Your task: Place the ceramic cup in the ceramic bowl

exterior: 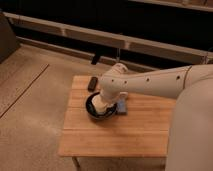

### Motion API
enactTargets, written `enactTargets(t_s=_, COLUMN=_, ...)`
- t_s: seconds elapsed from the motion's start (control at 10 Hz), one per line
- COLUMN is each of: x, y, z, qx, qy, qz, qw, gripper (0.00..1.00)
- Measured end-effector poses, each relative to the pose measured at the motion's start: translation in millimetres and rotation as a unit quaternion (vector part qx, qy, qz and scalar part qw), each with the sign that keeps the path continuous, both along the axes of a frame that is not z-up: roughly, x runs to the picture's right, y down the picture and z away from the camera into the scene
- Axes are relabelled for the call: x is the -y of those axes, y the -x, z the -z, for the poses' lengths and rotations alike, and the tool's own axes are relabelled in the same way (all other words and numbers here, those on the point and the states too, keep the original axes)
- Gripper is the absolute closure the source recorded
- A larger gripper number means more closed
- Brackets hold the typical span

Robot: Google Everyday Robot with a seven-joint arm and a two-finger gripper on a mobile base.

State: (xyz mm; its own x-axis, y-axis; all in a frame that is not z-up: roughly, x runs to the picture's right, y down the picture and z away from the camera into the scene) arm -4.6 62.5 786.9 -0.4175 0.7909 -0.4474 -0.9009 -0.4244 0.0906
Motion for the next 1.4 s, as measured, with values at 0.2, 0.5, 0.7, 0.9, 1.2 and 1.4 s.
enactTargets(t_s=0.2, x=18.7, y=8.7, z=0.4, qx=0.003, qy=-0.021, qz=0.015, qw=0.9997, gripper=1.00)
enactTargets(t_s=0.5, x=3.5, y=13.5, z=-10.6, qx=0.006, qy=-0.002, qz=0.022, qw=0.9997, gripper=1.00)
enactTargets(t_s=0.7, x=-8.7, y=8.9, z=-19.4, qx=0.001, qy=0.016, qz=0.024, qw=0.9996, gripper=1.00)
enactTargets(t_s=0.9, x=-17.8, y=5.7, z=-28.4, qx=-0.005, qy=0.033, qz=0.029, qw=0.9990, gripper=1.00)
enactTargets(t_s=1.2, x=-18.4, y=-1.2, z=-40.5, qx=-0.013, qy=0.046, qz=0.037, qw=0.9982, gripper=1.00)
enactTargets(t_s=1.4, x=-12.6, y=-3.0, z=-46.1, qx=-0.014, qy=0.045, qz=0.042, qw=0.9980, gripper=1.00)
